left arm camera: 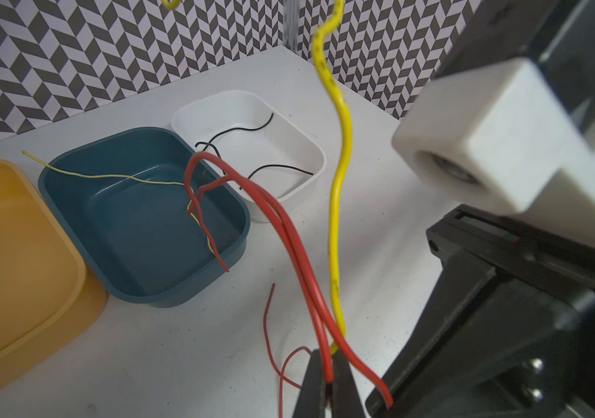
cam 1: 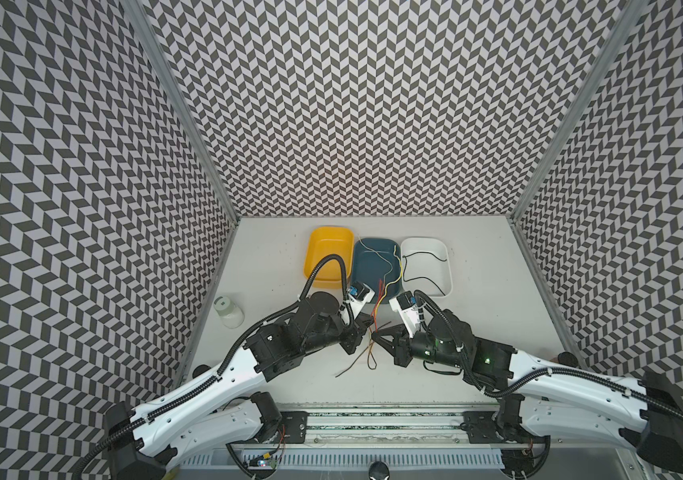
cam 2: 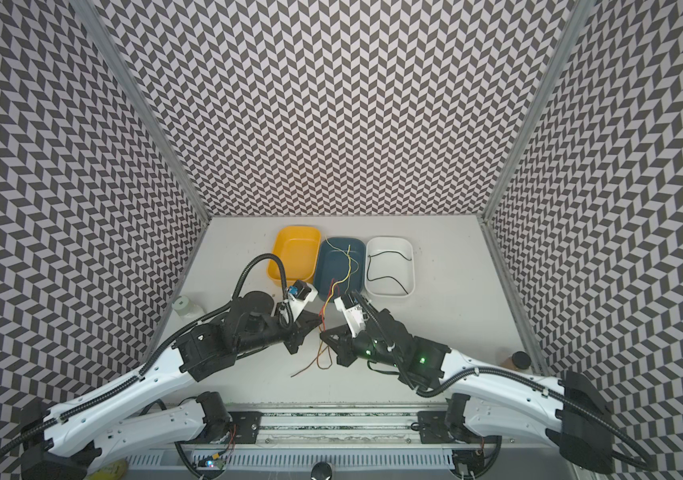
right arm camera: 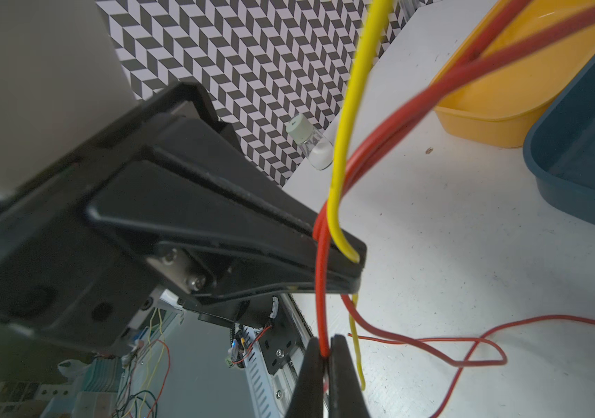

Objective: Untangle the cables
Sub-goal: 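Pull the red wire with the right gripper away from the left gripper, then carry the red wire with the right gripper over the yellow tray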

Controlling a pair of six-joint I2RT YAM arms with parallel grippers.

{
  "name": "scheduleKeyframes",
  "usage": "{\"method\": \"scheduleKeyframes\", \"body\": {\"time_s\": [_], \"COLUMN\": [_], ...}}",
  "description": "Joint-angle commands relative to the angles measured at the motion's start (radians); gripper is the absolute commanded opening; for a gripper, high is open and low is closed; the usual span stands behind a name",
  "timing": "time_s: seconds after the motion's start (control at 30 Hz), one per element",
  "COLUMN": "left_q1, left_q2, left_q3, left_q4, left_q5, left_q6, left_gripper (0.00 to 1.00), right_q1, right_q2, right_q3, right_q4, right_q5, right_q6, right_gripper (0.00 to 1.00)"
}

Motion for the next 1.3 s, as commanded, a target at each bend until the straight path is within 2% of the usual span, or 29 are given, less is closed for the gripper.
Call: {"method": "scheduleKeyframes", "body": {"time_s": [0.0,0.2,0.33,0.5,0.7,0.93,1.13,1.27], "left_q1": [0.001,-0.022,-0.022,-0.021,-0.018,-0.018,-0.019,-0.017], "left_q2": [-0.014,-0.001,-0.030,-0.121,-0.294,-0.471,-0.535,-0.588], "left_q3": [0.044,0.123,0.129,0.112,0.045,-0.010,-0.027,-0.042], "left_q4": [-0.031,-0.184,-0.267,-0.379,-0.436,-0.394,-0.389,-0.379], "left_q5": [-0.053,-0.265,-0.337,-0.456,-0.514,-0.547,-0.623,-0.715], "left_q6": [0.013,0.016,-0.002,-0.051,-0.122,-0.135,-0.146,-0.156], "left_gripper": [0.00,0.00,0.00,0.00,0.00,0.00,0.00,0.00], "right_q1": [0.005,0.005,0.005,0.004,0.004,0.004,0.003,0.002], "right_q2": [-0.061,-0.194,-0.260,-0.286,-0.202,-0.063,0.073,0.159], "right_q3": [0.029,0.061,0.053,0.141,0.330,0.499,0.702,0.810], "right_q4": [-0.013,-0.157,-0.166,-0.277,-0.427,-0.507,-0.593,-0.574], "right_q5": [0.039,0.103,0.153,0.185,0.161,0.097,0.070,0.073], "right_q6": [-0.014,-0.054,-0.082,-0.139,-0.212,-0.244,-0.307,-0.378], "right_gripper": [0.00,0.00,0.00,0.00,0.00,0.00,0.00,0.00]}}
